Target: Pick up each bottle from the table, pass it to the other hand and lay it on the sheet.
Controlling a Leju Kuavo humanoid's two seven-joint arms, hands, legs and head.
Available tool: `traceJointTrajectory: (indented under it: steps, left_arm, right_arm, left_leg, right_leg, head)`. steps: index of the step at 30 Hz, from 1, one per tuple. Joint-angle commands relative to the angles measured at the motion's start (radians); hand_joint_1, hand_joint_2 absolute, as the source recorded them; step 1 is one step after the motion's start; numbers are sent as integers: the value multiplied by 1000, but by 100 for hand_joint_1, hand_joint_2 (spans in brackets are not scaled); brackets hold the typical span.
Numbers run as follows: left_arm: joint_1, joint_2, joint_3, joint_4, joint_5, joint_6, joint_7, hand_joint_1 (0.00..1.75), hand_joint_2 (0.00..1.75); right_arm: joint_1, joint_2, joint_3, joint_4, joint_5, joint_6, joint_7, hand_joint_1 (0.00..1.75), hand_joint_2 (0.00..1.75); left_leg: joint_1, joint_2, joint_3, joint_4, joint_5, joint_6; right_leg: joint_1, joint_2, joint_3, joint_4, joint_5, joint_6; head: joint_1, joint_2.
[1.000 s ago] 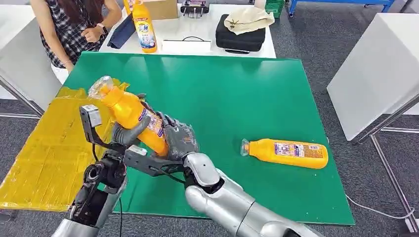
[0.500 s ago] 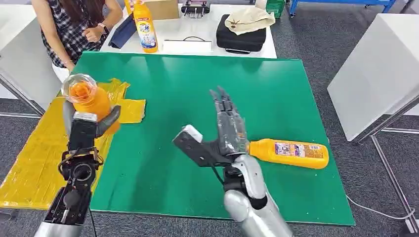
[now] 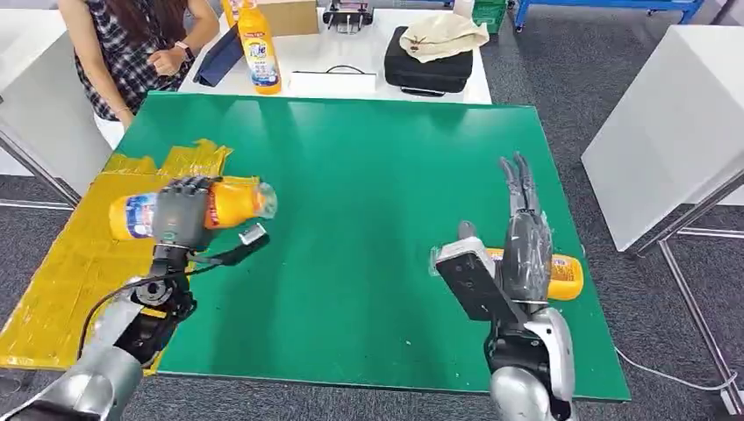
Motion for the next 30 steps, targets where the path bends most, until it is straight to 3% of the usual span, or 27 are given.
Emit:
traceJointTrajectory:
  steps: [1, 5, 6, 10, 11, 12, 13, 14, 24, 25, 27, 30]
  left_arm:
    - [-118, -19, -143, 290, -3, -16, 10, 175, 175]
    - [-91, -15, -119, 284, 7, -50, 0, 175, 175]
    - [-81, -12, -114, 284, 7, -48, -1, 175, 175]
    - [-58, -9, -79, 287, 18, -67, -27, 175, 175]
    - [-58, -14, -73, 283, 11, -75, -24, 106, 175]
    - [-58, -14, -73, 283, 11, -75, -24, 0, 175]
    - [-61, -14, -87, 278, -3, -72, 14, 0, 175]
    - [-64, -16, -87, 278, -3, -75, 15, 0, 0]
    - [-70, -7, -41, 267, 0, -90, 32, 0, 0]
    - [-68, 0, -57, 261, -3, -89, 90, 0, 0]
    - [-62, 10, -72, 250, -3, -69, 129, 0, 0]
    - [-37, 14, 25, 189, 37, 50, 149, 0, 0]
  right_arm:
    - [47, -50, -39, -64, 2, 7, -4, 0, 0]
    - [87, -61, -34, -71, 21, 0, -5, 0, 0]
    - [94, -62, -32, -70, 23, -1, -6, 0, 0]
    - [87, -58, -39, -60, 26, -1, -4, 0, 0]
    - [88, -57, -45, -65, 30, 8, 4, 0, 0]
    - [88, -57, -45, -65, 30, 8, 4, 0, 0]
    - [100, -60, -50, -74, 34, 12, 6, 0, 0]
    - [104, -61, -51, -74, 34, 11, 6, 0, 0]
    - [121, -60, -68, -62, 43, 19, 5, 0, 0]
    - [121, -53, -79, -64, 55, 28, 6, 0, 0]
    - [125, -49, -92, -72, 65, 38, 7, 0, 0]
    - [169, -63, -133, -110, 118, 58, 12, 0, 0]
  left_leg:
    - [0, 1, 6, 0, -3, 1]
    - [0, 2, 3, 0, -2, 0]
    - [0, 1, 9, 0, -4, 0]
    - [0, 6, 3, -1, -2, 0]
    - [0, 6, 4, -1, -3, 0]
    - [0, 5, 1, -1, -1, 0]
    - [0, 4, 3, 0, -2, 0]
    - [0, 4, 1, 0, -1, 0]
    - [0, 5, 2, 0, -2, 0]
    - [0, 4, 6, 0, -4, 0]
    - [0, 5, 4, 0, -3, 0]
    - [0, 5, 1, 0, -2, 0]
  right_leg:
    - [0, -2, 6, -1, -2, 0]
    - [0, -1, 3, -1, -1, 0]
    - [0, -3, 9, -1, -4, 0]
    - [0, 3, 2, -1, -1, 0]
    - [0, 3, 2, -1, -1, 0]
    - [0, 3, 0, -1, 0, 0]
    - [1, 2, 2, -1, -1, 0]
    - [1, 1, 0, -1, 0, 0]
    - [0, 2, 1, -1, -1, -1]
    - [0, 0, 6, 0, -3, 0]
    - [0, 1, 4, 0, -2, -1]
    - [1, 2, 0, 0, -1, -1]
  head:
    - [-1, 0]
    - [0, 0]
    - [0, 0]
    - [-1, 0]
    - [-1, 0]
    - [0, 0]
    - [-1, 0]
    - [0, 0]
    - [-1, 0]
    - [0, 0]
    - [0, 0]
    - [0, 0]
